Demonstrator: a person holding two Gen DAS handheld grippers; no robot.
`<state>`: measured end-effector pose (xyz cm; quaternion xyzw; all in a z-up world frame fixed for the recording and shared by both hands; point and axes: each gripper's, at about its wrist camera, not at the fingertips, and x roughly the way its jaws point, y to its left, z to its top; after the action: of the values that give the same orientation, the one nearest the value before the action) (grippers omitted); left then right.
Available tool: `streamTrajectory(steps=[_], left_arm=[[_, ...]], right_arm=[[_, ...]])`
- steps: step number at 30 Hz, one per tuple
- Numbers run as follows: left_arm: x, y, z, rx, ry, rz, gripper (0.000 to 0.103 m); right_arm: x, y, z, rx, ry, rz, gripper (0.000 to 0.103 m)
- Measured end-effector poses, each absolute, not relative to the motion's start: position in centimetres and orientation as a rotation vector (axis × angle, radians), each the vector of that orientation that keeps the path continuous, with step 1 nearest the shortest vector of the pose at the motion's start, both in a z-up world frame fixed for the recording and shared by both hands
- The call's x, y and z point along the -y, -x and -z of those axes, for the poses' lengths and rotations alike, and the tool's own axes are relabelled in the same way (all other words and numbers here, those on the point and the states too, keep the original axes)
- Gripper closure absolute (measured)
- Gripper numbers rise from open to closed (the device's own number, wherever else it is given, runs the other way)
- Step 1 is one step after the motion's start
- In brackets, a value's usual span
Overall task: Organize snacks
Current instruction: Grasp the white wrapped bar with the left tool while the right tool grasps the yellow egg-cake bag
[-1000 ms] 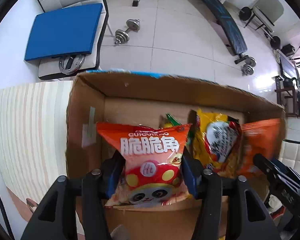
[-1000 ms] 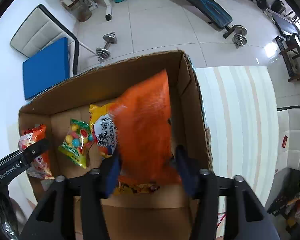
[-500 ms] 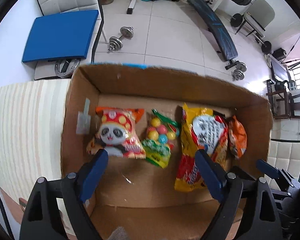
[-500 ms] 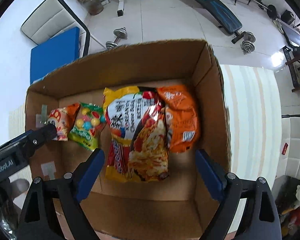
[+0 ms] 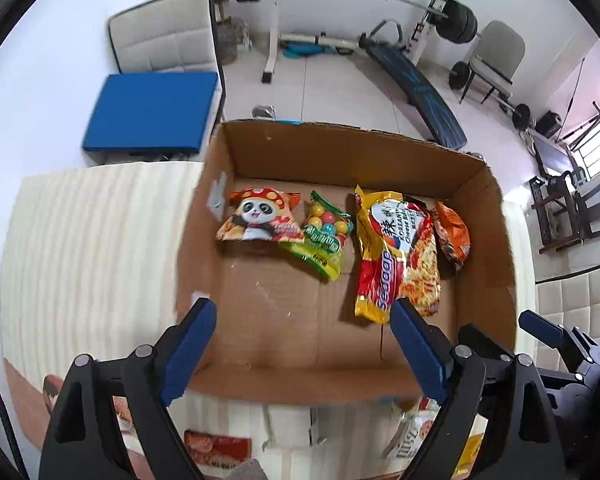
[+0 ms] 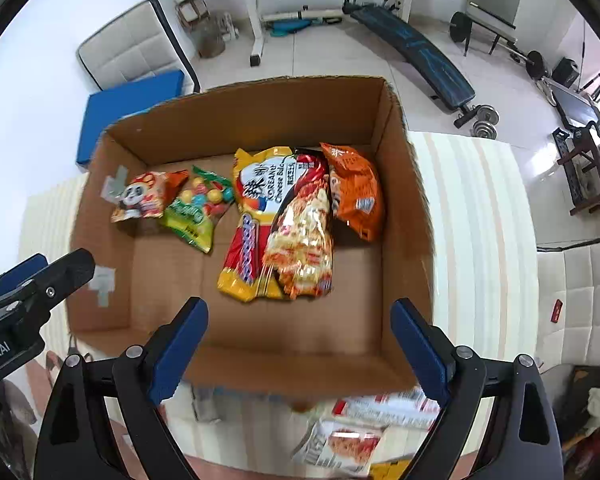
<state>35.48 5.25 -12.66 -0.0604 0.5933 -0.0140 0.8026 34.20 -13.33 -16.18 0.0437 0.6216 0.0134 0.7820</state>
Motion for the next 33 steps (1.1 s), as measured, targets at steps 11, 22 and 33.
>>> streamTrajectory(steps=[11, 22, 33], left_arm=[[-5.4, -27.1, 9.1, -1.194, 0.094, 0.035, 0.014], [-3.8, -17.5, 10.3, -1.255, 0.097, 0.047, 0.014], [-4.6, -10.2, 20.9, -1.527, 0.213, -0.150, 0.014]], right_arm=[[13.2, -24.9, 11.0, -1.225, -0.135, -0.026, 0.008], [17.0, -14.3, 12.5, -1.366, -0.366, 0.018, 0.008], [21.9, -7.0, 28.6, -1.702, -0.760, 0.157, 0.010]])
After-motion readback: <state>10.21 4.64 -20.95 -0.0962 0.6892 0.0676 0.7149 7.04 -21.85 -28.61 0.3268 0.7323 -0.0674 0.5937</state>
